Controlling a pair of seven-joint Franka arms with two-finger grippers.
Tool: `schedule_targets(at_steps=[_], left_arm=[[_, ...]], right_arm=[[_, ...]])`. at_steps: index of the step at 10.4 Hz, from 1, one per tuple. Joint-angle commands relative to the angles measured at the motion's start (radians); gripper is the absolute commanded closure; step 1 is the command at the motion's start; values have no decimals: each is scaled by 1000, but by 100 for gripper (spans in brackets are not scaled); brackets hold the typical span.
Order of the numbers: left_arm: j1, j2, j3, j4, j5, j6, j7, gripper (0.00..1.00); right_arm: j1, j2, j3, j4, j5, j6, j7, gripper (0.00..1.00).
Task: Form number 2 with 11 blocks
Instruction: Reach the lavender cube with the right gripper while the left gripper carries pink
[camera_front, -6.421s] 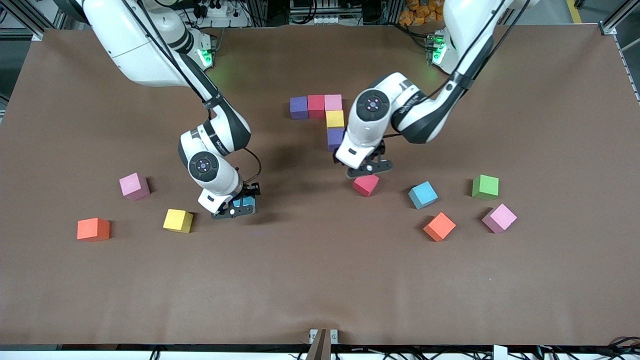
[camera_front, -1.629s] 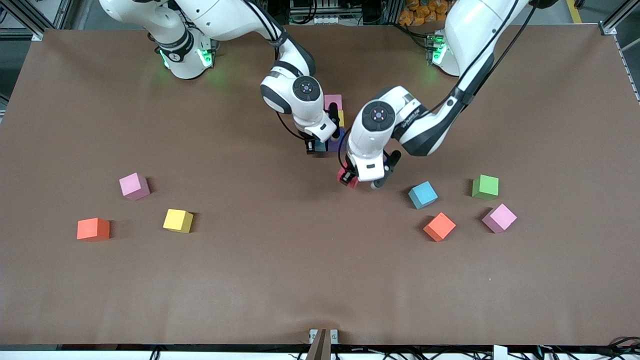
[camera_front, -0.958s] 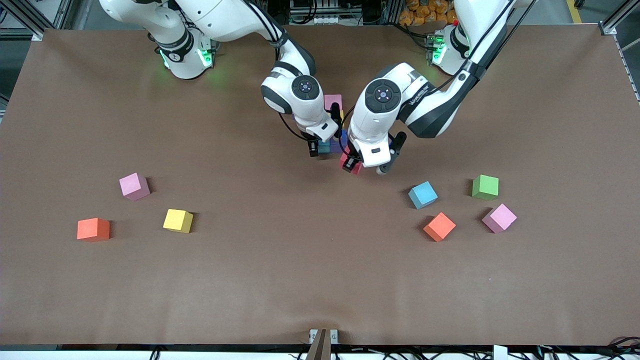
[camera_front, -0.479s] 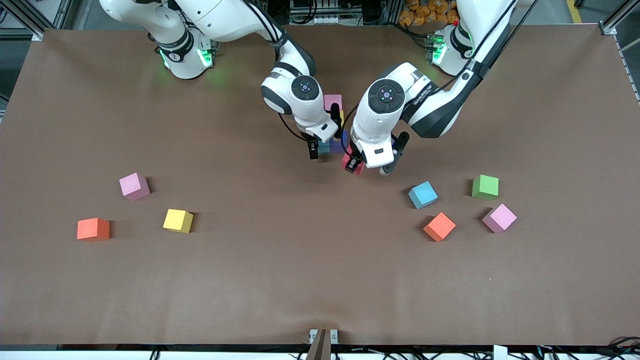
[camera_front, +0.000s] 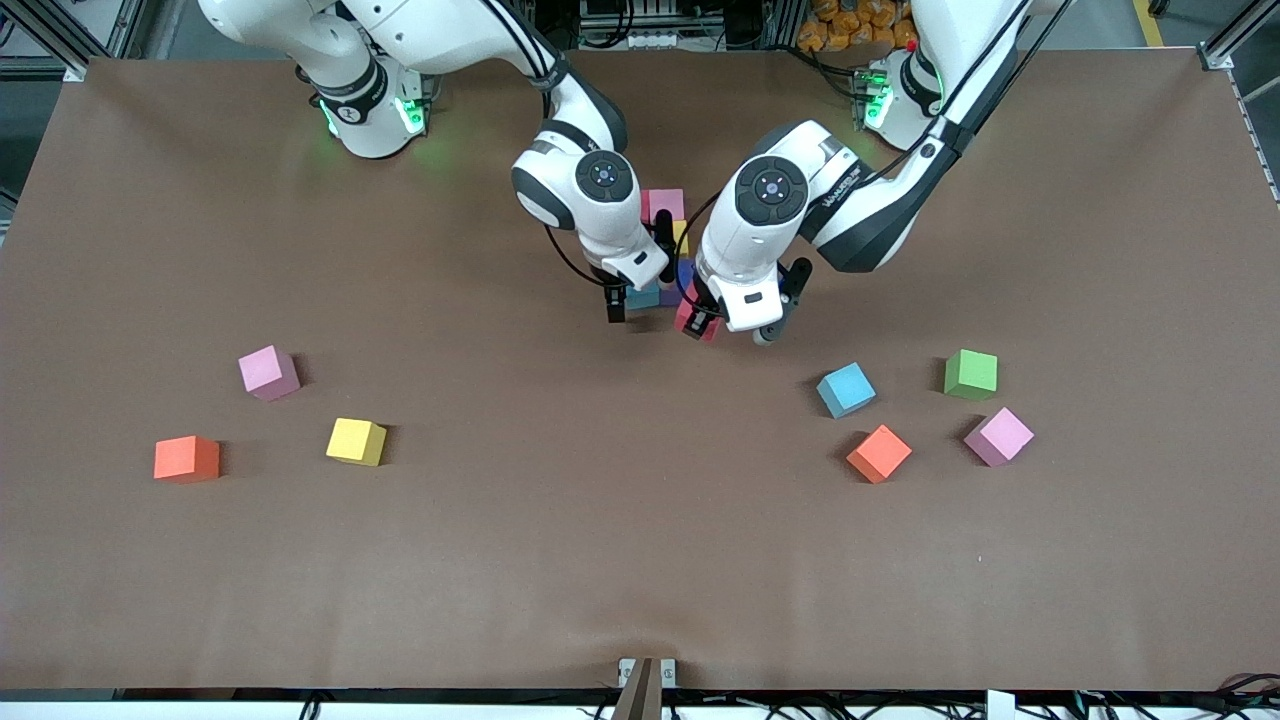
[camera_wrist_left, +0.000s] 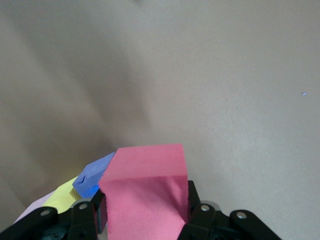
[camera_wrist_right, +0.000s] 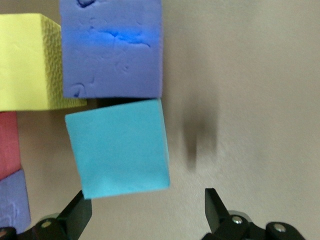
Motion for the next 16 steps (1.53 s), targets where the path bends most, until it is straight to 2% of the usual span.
schedule_targets(at_steps=[1,5,10,14,16], left_arm=[[-2,-19,-10,-7,-54,-15,-33,53],[-15,-11,-26,-7,-61,-11,-119,53],[-91,29,-27,41,-101,97,-371,53],[-145,64,-21,47,-87,164,-563,53],[-162,87,-13,53,-69,169,-637,53]], right_arm=[[-47,-76,7,-13,19,-72,-16,0],[-243,-154,-10,-12,19,-169,-15,0],[-554,-148,-19,-6,19,-169,-16,0],[-662,-137,-19,-2,17,-160,-19,0],[-772,-137,-19,-10,17,-169,-22,0]])
